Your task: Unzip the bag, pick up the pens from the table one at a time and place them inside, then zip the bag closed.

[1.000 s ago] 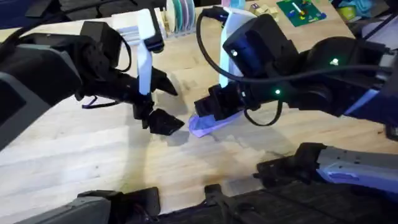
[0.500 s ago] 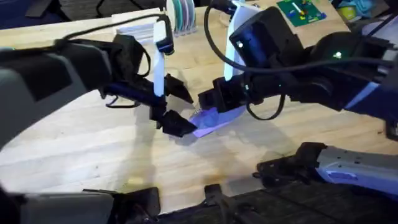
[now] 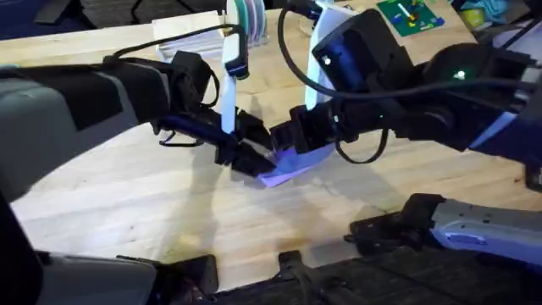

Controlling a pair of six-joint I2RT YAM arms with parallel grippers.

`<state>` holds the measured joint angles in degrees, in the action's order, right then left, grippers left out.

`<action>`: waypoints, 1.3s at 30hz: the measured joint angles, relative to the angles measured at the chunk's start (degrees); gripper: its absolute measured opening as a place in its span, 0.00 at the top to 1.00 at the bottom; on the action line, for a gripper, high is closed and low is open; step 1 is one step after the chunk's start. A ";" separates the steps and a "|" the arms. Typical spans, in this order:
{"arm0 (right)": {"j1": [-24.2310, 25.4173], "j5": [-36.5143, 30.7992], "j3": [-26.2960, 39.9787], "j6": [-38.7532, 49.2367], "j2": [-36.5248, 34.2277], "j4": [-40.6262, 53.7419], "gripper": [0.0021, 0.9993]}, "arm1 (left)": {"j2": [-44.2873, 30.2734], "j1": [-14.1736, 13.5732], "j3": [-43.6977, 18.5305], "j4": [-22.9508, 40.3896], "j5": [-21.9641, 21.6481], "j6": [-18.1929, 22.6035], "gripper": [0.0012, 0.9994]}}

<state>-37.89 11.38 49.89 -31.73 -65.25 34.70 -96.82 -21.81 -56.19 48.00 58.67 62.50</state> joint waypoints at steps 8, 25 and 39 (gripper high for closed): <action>0.00 -0.02 0.00 0.00 0.00 0.04 0.97 | 0.00 0.03 0.01 -0.47 -0.42 0.11 0.96; 16.84 -1.82 0.22 4.42 0.16 7.32 0.97 | 0.00 0.03 0.01 -0.94 -0.44 0.11 0.96; 35.41 2.63 1.03 13.21 4.17 7.54 0.90 | 0.00 0.03 0.01 -0.96 -0.44 0.11 0.96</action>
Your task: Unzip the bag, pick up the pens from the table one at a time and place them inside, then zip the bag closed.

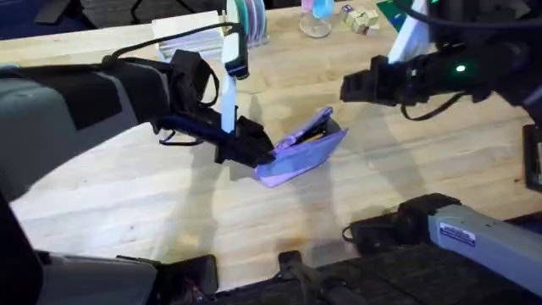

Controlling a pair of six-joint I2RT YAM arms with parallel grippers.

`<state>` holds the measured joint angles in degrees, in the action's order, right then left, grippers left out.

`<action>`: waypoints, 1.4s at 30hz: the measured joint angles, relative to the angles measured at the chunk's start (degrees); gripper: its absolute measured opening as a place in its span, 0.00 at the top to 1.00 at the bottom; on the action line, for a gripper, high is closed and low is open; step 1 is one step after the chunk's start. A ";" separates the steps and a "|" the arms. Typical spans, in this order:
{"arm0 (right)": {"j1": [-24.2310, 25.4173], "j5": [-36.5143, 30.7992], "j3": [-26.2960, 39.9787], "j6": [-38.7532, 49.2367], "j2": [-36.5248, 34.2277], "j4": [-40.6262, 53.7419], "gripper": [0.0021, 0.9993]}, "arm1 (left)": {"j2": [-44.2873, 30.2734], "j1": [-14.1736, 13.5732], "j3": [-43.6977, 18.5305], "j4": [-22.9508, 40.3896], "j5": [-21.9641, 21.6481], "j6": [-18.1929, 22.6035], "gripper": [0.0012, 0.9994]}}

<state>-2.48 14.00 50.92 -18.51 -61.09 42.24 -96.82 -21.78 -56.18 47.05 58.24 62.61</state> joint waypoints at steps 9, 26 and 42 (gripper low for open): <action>0.07 7.99 1.44 4.68 7.81 0.09 0.00 | 0.01 0.00 0.00 0.01 0.00 0.00 0.96; -4.87 20.17 1.44 5.10 5.13 0.20 0.00 | 0.00 0.00 0.00 0.02 0.00 0.00 0.90; -7.06 20.79 1.46 3.82 4.38 1.87 0.00 | 0.00 0.01 0.00 -0.16 -0.91 0.00 0.01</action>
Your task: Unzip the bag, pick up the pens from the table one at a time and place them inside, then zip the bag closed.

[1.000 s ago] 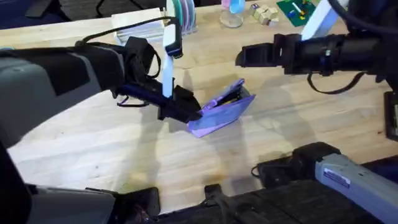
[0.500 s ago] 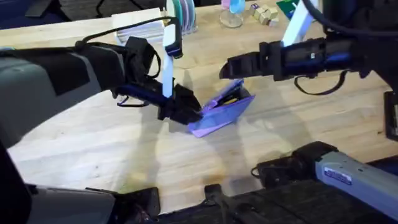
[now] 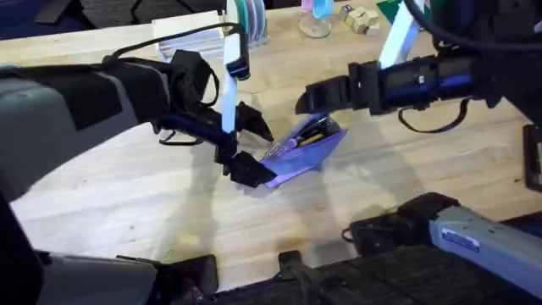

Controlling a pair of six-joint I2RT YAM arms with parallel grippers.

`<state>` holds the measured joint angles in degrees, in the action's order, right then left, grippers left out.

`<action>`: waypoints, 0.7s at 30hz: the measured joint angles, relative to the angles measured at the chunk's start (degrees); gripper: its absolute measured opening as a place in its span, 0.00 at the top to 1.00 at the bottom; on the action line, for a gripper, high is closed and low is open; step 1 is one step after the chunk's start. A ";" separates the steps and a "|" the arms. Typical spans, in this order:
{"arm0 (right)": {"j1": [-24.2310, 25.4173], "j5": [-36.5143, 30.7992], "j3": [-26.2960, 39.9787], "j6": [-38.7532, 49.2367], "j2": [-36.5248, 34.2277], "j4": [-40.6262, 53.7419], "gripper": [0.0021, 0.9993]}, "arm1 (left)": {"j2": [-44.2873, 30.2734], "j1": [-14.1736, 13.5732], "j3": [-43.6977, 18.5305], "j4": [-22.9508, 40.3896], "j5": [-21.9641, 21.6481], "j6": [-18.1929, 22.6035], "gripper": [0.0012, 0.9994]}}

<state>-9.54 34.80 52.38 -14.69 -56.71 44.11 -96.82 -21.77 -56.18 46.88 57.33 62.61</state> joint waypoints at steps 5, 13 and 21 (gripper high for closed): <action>0.00 -0.01 -0.02 3.63 0.00 3.87 0.00 | 0.30 1.69 0.00 0.05 -0.41 0.00 0.00; -0.04 -2.15 0.00 8.89 -1.85 4.57 0.00 | 11.47 7.81 0.00 1.07 -5.77 0.01 0.00; -3.14 -2.94 0.00 13.31 -8.52 4.56 0.00 | 22.00 12.69 0.00 6.11 -11.52 0.02 0.00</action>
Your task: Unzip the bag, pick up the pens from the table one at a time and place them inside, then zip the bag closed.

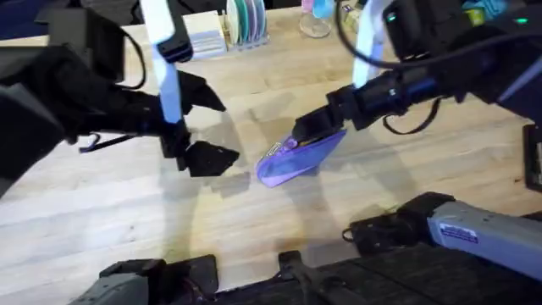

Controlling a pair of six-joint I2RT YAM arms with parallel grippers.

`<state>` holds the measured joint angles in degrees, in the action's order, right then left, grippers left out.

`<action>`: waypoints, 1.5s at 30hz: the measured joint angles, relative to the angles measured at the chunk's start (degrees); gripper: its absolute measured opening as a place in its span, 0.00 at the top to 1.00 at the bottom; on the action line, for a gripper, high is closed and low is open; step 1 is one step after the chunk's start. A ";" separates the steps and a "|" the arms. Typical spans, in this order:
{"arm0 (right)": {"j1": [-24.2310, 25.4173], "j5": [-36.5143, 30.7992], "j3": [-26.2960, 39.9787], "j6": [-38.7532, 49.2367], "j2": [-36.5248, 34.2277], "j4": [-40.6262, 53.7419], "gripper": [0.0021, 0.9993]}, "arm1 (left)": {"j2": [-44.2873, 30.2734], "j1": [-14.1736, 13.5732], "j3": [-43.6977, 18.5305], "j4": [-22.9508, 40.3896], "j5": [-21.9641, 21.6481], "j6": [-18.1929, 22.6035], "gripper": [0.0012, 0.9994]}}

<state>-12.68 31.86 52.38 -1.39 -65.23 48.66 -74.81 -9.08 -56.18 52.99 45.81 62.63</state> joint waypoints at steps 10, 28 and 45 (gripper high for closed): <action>-6.39 -0.18 -0.02 3.94 -8.23 -2.02 0.00 | 2.13 1.68 0.00 1.51 -3.48 0.00 0.00; -8.51 -0.57 -0.02 4.66 -12.14 -5.06 0.19 | 2.13 1.68 0.02 1.51 -4.04 0.00 0.00; -8.53 -0.55 1.22 4.83 -12.14 -4.95 0.55 | 2.13 1.68 0.00 1.51 -4.09 0.00 0.01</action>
<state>-21.21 31.31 53.60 3.44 -77.36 43.71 -72.69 -7.40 -56.18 54.50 41.71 62.63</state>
